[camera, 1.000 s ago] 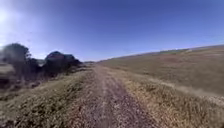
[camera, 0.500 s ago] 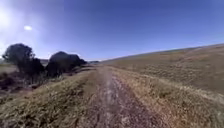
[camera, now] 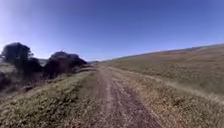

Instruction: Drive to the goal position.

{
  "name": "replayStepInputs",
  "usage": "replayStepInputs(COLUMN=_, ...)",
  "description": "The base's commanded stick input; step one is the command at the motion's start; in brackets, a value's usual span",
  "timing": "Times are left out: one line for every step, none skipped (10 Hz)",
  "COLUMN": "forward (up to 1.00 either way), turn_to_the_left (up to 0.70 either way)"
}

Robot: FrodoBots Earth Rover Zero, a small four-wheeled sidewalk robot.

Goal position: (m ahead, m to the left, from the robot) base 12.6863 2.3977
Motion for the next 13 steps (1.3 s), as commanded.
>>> replayStepInputs(forward=0.7, turn_to_the_left=0.0)
replayStepInputs(forward=0.7, turn_to_the_left=0.0)
replayStepInputs(forward=0.7, turn_to_the_left=0.0)
replayStepInputs(forward=0.7, turn_to_the_left=0.0)
replayStepInputs(forward=0.7, turn_to_the_left=0.0)
replayStepInputs(forward=0.7, turn_to_the_left=0.0)
replayStepInputs(forward=0.7, turn_to_the_left=0.0)
replayStepInputs(forward=0.7, turn_to_the_left=0.0)
replayStepInputs(forward=0.7, turn_to_the_left=0.0)
replayStepInputs(forward=0.7, turn_to_the_left=0.0)
replayStepInputs(forward=0.7, turn_to_the_left=0.0)
replayStepInputs(forward=0.7, turn_to_the_left=0.0)
replayStepInputs(forward=0.7, turn_to_the_left=0.0)
